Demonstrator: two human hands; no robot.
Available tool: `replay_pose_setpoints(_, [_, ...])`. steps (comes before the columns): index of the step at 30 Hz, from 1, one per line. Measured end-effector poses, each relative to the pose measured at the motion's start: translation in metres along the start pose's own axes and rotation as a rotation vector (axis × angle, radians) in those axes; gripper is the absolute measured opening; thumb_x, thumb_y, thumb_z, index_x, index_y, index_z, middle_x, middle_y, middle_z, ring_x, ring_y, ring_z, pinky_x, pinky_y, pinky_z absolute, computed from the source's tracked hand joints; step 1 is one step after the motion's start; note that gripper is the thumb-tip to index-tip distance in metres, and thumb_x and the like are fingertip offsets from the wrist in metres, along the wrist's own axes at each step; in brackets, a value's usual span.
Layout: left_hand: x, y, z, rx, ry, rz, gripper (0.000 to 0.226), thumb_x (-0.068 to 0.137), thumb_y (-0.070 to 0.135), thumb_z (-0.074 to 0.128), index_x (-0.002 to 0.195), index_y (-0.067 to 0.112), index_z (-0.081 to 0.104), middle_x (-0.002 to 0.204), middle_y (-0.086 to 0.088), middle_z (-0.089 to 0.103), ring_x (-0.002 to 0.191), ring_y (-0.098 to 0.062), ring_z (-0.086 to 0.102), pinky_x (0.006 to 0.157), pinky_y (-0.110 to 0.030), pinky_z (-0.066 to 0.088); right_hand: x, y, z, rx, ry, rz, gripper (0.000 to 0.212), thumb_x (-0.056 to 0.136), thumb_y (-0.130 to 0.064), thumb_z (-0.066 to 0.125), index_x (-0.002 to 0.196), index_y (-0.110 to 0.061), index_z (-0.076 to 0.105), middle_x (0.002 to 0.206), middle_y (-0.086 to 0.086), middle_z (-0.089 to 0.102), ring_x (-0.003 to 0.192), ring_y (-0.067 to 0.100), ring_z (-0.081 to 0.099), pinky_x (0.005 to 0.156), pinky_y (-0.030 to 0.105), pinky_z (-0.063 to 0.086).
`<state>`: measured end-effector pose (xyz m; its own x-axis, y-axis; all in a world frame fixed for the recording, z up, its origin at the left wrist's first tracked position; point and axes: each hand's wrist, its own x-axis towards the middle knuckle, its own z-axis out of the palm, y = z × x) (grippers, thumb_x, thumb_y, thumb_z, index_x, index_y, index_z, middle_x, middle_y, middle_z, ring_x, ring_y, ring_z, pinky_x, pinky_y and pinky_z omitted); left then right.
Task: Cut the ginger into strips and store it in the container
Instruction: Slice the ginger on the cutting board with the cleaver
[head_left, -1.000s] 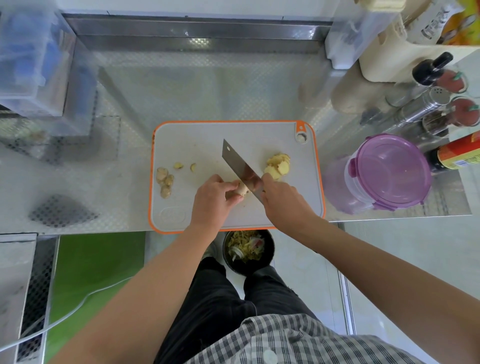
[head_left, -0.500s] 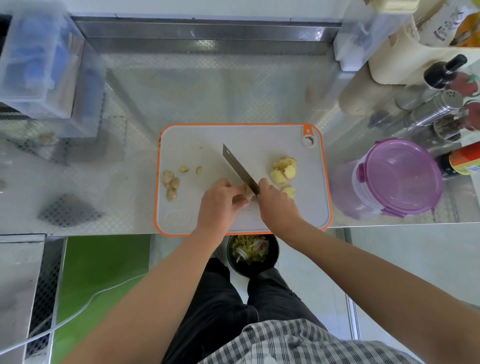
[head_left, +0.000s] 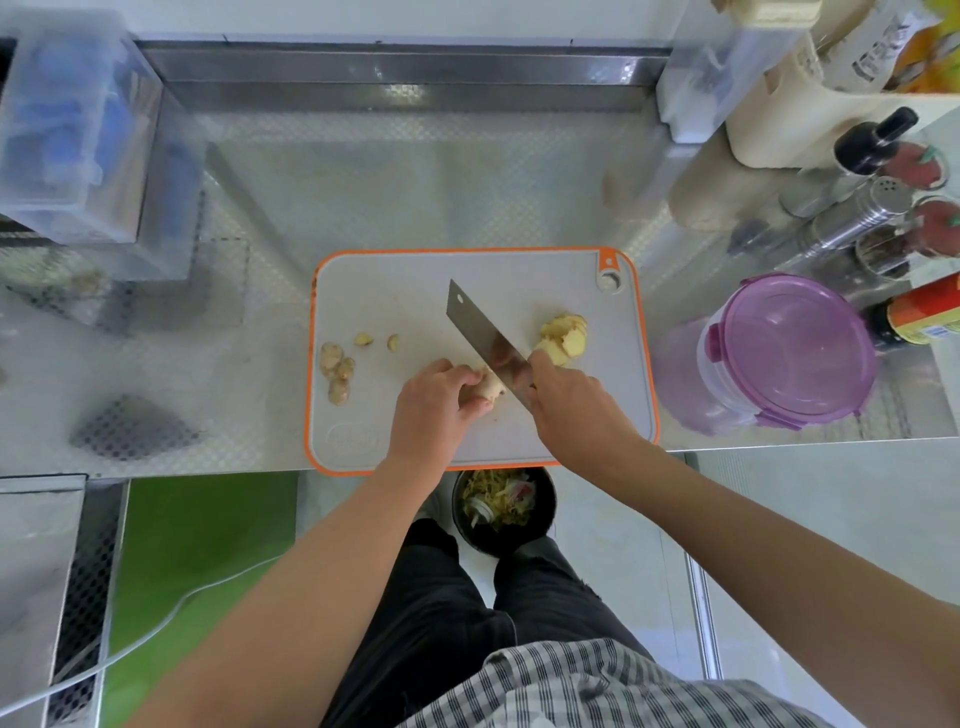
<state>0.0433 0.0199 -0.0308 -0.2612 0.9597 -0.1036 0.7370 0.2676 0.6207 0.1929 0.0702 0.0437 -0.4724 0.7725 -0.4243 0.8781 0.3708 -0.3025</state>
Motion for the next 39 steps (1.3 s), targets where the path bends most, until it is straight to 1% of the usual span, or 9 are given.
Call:
replay_pose_setpoints(4, [0.001,0.001,0.000,0.005,-0.009,-0.009,0.029,0.073,0.026,0.081,0.098,0.012,0.075,0.084,-0.007,0.064,0.074,-0.025,0.060,0.066,-0.030,0.042,-0.005,-0.002,-0.002,0.007,-0.042,0.019,0.009,0.098,-0.008,0.037,0.106,-0.012,0.036,0.079,0.003,0.043,0.070,0.026,0.037,0.059,0.035,0.030])
replay_pose_setpoints(14, [0.001,0.001,-0.001,-0.015,-0.015,-0.017,0.028,0.075,0.026,0.080,0.098,0.012,0.075,0.085,-0.007,0.063,0.075,-0.025,0.060,0.067,-0.032,0.043,-0.007,-0.004,0.000,-0.047,-0.043,0.056,0.016,0.097,-0.006,0.038,0.109,-0.016,0.034,0.067,-0.004,0.028,0.066,0.022,0.034,0.061,0.035,0.030])
replay_pose_setpoints(17, [0.001,0.001,0.000,-0.020,-0.016,-0.013,0.028,0.074,0.025,0.080,0.098,0.012,0.075,0.083,-0.007,0.063,0.075,-0.025,0.060,0.067,-0.034,0.046,-0.009,0.000,0.002,-0.031,-0.059,0.079,0.016,0.095,-0.003,0.038,0.098,-0.016,0.030,0.070,-0.001,0.035,0.064,0.023,0.037,0.059,0.035,0.031])
replay_pose_setpoints(20, [0.001,0.000,-0.001,-0.026,-0.010,-0.008,0.029,0.074,0.025,0.081,0.099,0.014,0.075,0.082,-0.006,0.062,0.074,-0.024,0.059,0.066,-0.034,0.046,-0.009,0.002,0.000,0.013,-0.024,0.079,0.014,0.095,-0.003,0.038,0.099,-0.015,0.032,0.076,0.000,0.041,0.063,0.024,0.039,0.059,0.036,0.032])
replay_pose_setpoints(23, [0.001,0.000,-0.001,-0.026,-0.010,-0.009,0.028,0.073,0.024,0.081,0.098,0.014,0.076,0.080,-0.006,0.062,0.072,-0.024,0.059,0.064,-0.031,0.043,-0.008,-0.002,-0.002,-0.015,-0.047,0.062,0.014,0.096,-0.005,0.038,0.103,-0.016,0.033,0.068,-0.003,0.033,0.056,0.015,0.030,0.059,0.035,0.031])
replay_pose_setpoints(27, [0.002,0.001,-0.002,-0.017,-0.005,-0.007,0.026,0.072,0.023,0.082,0.096,0.013,0.076,0.079,-0.006,0.061,0.070,-0.025,0.058,0.063,-0.027,0.037,-0.008,-0.006,-0.002,-0.054,-0.064,0.062,0.018,0.096,-0.004,0.039,0.108,-0.015,0.034,0.067,-0.003,0.030,0.056,0.012,0.026,0.058,0.033,0.030])
replay_pose_setpoints(30, [0.002,0.001,-0.002,-0.018,-0.003,-0.004,0.027,0.073,0.023,0.082,0.096,0.012,0.076,0.080,-0.007,0.062,0.071,-0.025,0.059,0.063,-0.027,0.037,-0.012,-0.006,-0.002,-0.086,-0.054,0.058,0.025,0.091,0.002,0.040,0.111,-0.013,0.035,0.067,-0.002,0.032,0.054,0.013,0.030,0.050,0.029,0.025])
replay_pose_setpoints(34, [0.002,0.001,-0.001,-0.010,-0.010,0.001,0.028,0.074,0.023,0.081,0.100,0.012,0.075,0.082,-0.008,0.062,0.073,-0.026,0.058,0.064,-0.028,0.039,-0.012,-0.009,0.001,-0.096,-0.053,0.064,0.034,0.087,0.007,0.040,0.113,-0.012,0.034,0.068,-0.001,0.032,0.060,0.020,0.037,0.057,0.033,0.032])
replay_pose_setpoints(39, [0.003,-0.001,-0.001,-0.003,-0.008,0.016,0.025,0.073,0.020,0.082,0.095,0.009,0.076,0.077,-0.010,0.061,0.068,-0.029,0.059,0.061,-0.031,0.043,0.004,-0.011,0.010,-0.091,-0.039,0.042,0.035,0.085,0.008,0.039,0.116,-0.009,0.035,0.076,0.002,0.039,0.068,0.025,0.045,0.055,0.033,0.032])
